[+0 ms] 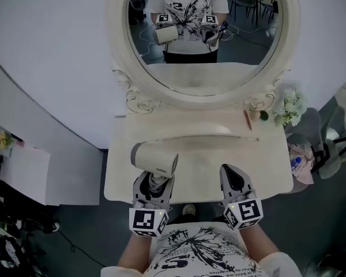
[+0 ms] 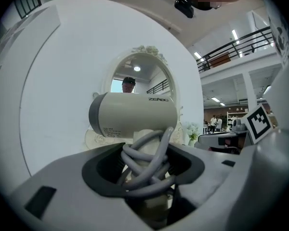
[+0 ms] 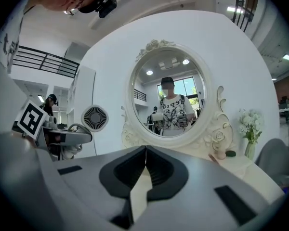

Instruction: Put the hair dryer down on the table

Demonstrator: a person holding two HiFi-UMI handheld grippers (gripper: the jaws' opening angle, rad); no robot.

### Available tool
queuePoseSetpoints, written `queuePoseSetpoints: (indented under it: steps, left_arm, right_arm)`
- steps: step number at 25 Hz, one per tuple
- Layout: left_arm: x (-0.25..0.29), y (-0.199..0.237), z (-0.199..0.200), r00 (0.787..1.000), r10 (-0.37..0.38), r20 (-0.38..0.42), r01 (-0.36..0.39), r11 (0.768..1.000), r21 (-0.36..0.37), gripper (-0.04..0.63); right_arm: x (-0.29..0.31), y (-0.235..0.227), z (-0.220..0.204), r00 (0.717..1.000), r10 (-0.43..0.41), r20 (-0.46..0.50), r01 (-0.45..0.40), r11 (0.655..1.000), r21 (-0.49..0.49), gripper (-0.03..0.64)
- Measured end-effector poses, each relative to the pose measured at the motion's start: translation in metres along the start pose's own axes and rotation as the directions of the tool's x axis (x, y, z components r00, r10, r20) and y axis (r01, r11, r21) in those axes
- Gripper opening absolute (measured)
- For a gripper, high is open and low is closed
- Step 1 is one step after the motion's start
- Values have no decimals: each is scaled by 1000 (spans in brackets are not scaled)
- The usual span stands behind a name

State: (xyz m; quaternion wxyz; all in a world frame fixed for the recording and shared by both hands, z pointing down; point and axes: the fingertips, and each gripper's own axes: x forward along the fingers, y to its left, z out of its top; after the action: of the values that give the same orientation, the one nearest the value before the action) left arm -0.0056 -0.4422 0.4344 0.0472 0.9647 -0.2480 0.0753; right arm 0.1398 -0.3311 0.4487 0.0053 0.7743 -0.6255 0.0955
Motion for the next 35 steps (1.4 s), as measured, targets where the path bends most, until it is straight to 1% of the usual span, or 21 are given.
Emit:
queuePoseSetpoints:
  steps: [3, 6, 8, 12, 15, 18, 22, 28, 32, 35]
  left_arm:
    - [15, 5, -22, 998, -27, -55, 26, 999, -28, 250]
    - [28, 3, -49, 991, -52, -124, 47, 998, -47, 249]
    - [35, 1, -68, 983, -63, -172, 55, 997, -53, 250]
    - [50, -2, -106, 962, -73, -264, 55, 996, -77, 249]
    - [62, -8, -140, 937, -86, -340, 58, 994, -91, 249]
    - [74, -14, -175, 904, -98, -416, 62, 993, -100, 250]
    - [86, -20, -210, 859, -89, -505, 61, 996, -71, 250]
    - [98, -26, -238, 812, -86, -578, 53, 996, -73, 250]
    - [102, -28, -248, 782, -102, -615, 50, 994, -102, 250]
    - [105, -28, -251, 765, -92, -637, 54, 995, -79, 250]
  right_arm:
    - [9, -2, -17, 999, -21, -48, 21, 1000, 5, 18]
    - [15, -12, -36, 994, -47, -102, 50, 998, 28, 18]
    - [19, -18, -48, 989, -51, -136, 58, 997, 47, 18]
    - [23, -28, -67, 981, -47, -188, 58, 997, 54, 18]
    - [25, -38, -80, 975, -44, -218, 56, 997, 52, 18]
    - [27, -44, -95, 967, -30, -253, 44, 998, 49, 18]
    - [26, -50, -108, 959, -5, -284, 17, 999, 42, 18]
    - [16, -60, -117, 953, -14, -304, 28, 999, 44, 18]
    - [13, -65, -120, 949, -23, -315, 40, 998, 49, 18]
    - [13, -65, -119, 949, -20, -314, 36, 998, 46, 18]
